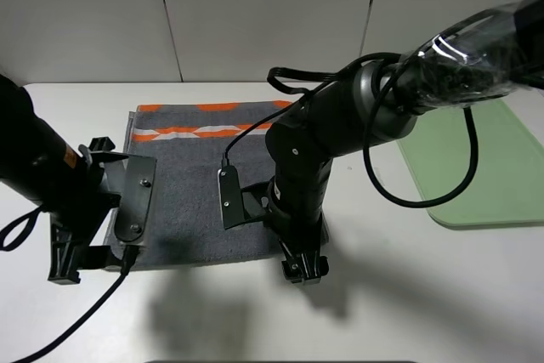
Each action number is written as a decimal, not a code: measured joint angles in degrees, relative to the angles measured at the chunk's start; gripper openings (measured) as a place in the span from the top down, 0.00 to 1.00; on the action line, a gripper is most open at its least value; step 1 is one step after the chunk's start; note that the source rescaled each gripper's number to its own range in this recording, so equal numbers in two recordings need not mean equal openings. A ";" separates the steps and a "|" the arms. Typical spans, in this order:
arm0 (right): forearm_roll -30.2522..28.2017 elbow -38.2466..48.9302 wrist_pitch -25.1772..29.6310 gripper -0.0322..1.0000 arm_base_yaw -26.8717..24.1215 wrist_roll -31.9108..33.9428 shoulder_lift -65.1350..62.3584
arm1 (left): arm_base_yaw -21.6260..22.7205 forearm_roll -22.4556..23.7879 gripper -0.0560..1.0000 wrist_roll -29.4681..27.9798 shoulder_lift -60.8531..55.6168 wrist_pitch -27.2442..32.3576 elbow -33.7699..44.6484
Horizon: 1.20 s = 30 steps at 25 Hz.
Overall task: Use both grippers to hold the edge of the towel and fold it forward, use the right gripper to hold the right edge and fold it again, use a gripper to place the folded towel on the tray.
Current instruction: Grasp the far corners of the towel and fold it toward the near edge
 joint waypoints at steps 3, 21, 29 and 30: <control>0.00 0.00 0.00 0.00 0.00 0.00 0.00 | 0.00 -0.35 0.20 0.11 3.26 -0.12 0.00; 0.59 -0.35 0.35 0.00 0.00 -0.05 0.84 | 0.00 -0.53 0.20 1.13 15.19 -4.42 0.14; 1.27 -0.35 0.21 0.07 0.00 -0.05 0.91 | 0.00 -0.53 0.20 1.26 17.74 -6.04 0.14; 1.48 -0.35 0.09 0.10 0.00 -0.05 0.97 | 0.00 -0.53 0.20 1.26 17.83 -6.04 0.14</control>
